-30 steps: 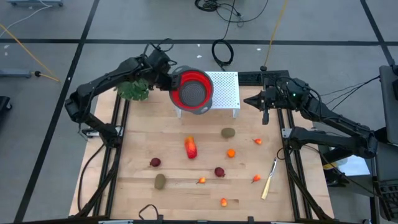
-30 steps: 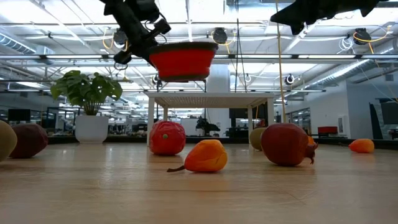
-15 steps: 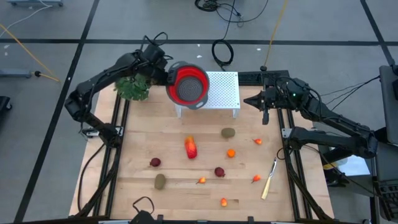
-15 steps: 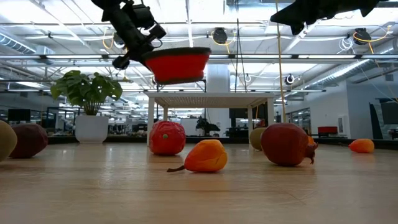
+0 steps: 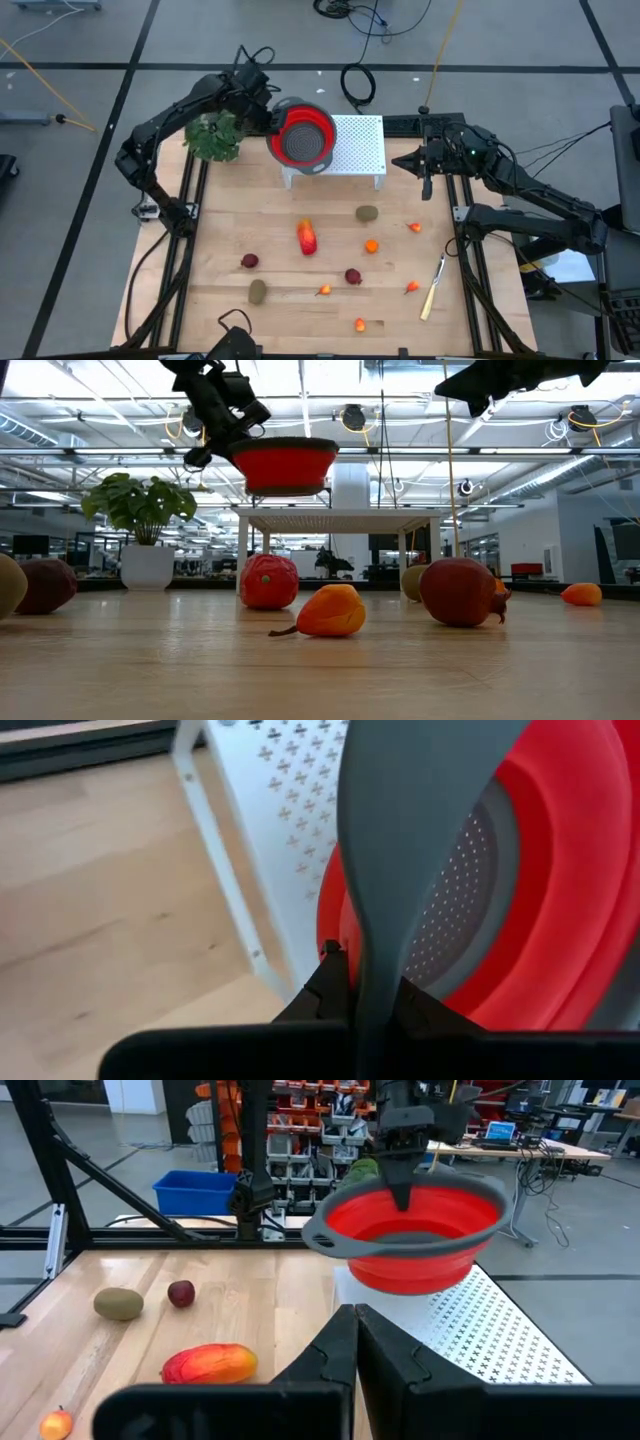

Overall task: Pick & Place Fruit
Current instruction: Put the red strainer bowl on the shelf

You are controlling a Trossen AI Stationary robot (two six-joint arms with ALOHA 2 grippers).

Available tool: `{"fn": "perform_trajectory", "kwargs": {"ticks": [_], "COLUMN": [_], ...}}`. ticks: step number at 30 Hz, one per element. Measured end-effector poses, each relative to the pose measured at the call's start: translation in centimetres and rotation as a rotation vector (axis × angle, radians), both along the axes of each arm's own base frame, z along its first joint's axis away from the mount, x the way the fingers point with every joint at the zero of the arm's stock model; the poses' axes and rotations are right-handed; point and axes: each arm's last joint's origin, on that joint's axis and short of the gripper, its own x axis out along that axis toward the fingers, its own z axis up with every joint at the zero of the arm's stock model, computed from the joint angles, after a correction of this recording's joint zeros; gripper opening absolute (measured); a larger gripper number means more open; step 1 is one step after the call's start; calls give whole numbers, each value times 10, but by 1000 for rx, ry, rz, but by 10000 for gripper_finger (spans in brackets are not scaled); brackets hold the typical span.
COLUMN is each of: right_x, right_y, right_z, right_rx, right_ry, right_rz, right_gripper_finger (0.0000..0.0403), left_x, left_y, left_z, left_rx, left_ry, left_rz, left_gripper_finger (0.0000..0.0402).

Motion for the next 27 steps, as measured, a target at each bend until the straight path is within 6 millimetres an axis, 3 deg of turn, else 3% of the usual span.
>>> {"fn": "perform_trajectory", "kwargs": {"ticks": [5,16,27], "right_x": [0,0,0], "right_y": [0,0,0], "right_z": [0,-2,-2], "right_rx": [7,35,40], "right_ry": [-1,13,20], "right_rz": [-2,-5,-5], "right_gripper_finger": [0,0,0], "left_x": [7,25,19], "left_y": [4,17,24], "left_z": [11,-12,-12], "left_rx": [10,-30,-60], "left_ry": [37,59,57], "left_rz": [-64,-251,-190], "left_gripper_finger": [0,0,0]}}
